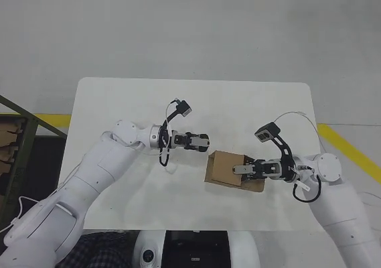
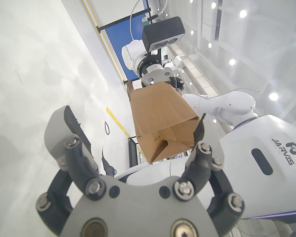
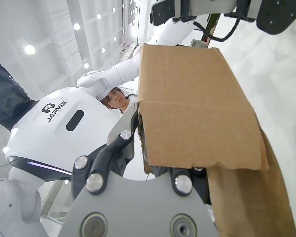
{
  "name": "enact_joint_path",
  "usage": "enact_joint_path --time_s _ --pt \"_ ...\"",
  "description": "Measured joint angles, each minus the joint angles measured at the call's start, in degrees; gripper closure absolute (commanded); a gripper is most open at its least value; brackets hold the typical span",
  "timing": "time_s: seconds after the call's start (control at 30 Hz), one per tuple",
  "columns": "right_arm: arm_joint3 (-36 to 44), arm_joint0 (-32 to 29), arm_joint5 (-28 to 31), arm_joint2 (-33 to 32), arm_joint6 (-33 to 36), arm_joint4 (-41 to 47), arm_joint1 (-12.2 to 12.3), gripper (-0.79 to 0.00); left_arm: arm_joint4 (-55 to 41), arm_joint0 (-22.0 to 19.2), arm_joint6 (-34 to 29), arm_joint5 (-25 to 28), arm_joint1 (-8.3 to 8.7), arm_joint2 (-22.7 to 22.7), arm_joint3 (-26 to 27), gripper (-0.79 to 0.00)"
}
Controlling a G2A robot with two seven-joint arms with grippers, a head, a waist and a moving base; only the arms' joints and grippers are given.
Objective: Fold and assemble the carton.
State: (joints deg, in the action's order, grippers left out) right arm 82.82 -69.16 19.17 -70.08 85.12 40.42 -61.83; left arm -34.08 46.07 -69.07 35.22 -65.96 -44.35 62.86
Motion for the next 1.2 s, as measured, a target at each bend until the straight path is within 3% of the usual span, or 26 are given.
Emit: enact_joint_path --time_s 0.47,0.7,1.0,1.2 --pt "-5.82 5.08 -1.83 2.1 1.83 2.84 -0.53 0.0 4.7 0.55 2.41 2.44 1.72 1.58 3.19 -0.785" --pt "-6.3 6.1 -2.91 3.12 2.9 2.57 -0.37 0.0 3.29 0.76 9.63 9.7 2.37 0.33 4.7 -0.785" --pt "-7.72 8.32 -2.95 7.67 2.88 8.99 0.51 0.0 12.3 0.4 22.29 22.22 4.31 1.01 7.03 -0.785" --pt "-8.5 10.37 -4.03 11.2 2.88 14.6 1.75 0.0 16.94 0.17 22.78 22.78 5.11 -1.65 10.1 -0.785"
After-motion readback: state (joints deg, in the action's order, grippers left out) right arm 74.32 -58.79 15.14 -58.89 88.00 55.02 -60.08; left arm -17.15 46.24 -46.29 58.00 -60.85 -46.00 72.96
